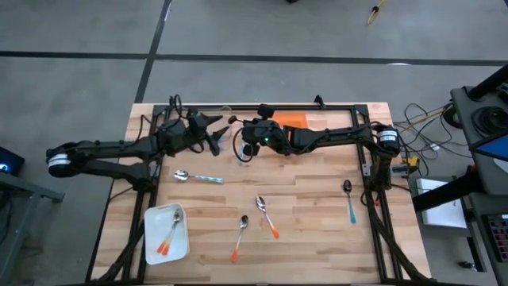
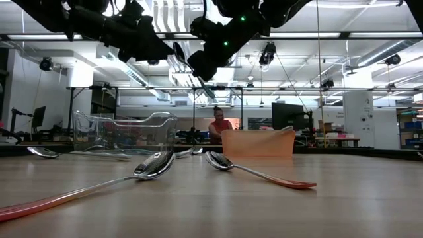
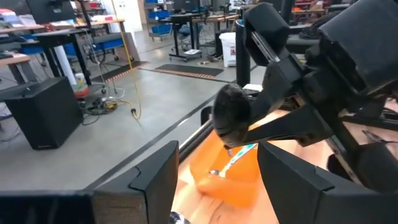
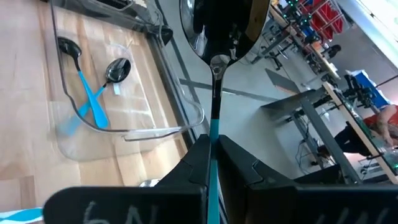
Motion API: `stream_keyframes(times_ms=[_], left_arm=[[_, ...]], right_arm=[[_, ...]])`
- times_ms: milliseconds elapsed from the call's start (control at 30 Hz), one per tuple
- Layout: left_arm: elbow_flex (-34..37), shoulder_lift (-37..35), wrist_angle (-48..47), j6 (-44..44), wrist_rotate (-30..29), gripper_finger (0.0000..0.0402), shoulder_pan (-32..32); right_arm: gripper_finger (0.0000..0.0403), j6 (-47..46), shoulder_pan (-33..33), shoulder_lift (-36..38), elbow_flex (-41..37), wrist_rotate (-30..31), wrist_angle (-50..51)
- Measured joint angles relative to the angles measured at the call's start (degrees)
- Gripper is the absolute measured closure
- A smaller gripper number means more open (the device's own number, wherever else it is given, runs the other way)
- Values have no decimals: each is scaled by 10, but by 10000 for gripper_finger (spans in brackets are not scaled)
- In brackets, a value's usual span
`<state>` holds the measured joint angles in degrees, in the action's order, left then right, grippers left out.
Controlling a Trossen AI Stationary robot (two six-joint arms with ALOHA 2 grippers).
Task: Sort silverware by color (type)
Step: Put the blue spoon into the transparent bin
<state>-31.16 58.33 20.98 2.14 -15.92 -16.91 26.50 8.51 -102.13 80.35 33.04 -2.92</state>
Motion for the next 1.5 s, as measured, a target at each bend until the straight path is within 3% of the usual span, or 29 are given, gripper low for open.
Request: stream_keyframes(times_ms=[800, 1000, 1233, 1367, 1500], left_arm=[[0, 115, 200, -73, -1, 208, 0], [0, 127, 202, -88, -4, 264, 0], [0, 122, 200, -107, -29, 386, 0], [0, 121, 199, -118, -33, 391, 0], [0, 119, 201, -133, -30, 396, 1]], right_arm=[[394, 5, -3, -1, -1, -5, -20], [394, 5, -4, -1, -1, -5, -19], [394, 0, -4, -1, -1, -5, -20], [385, -14, -5, -1, -1, -6, -20], [352, -29, -5, -1, -1, -6, -19]])
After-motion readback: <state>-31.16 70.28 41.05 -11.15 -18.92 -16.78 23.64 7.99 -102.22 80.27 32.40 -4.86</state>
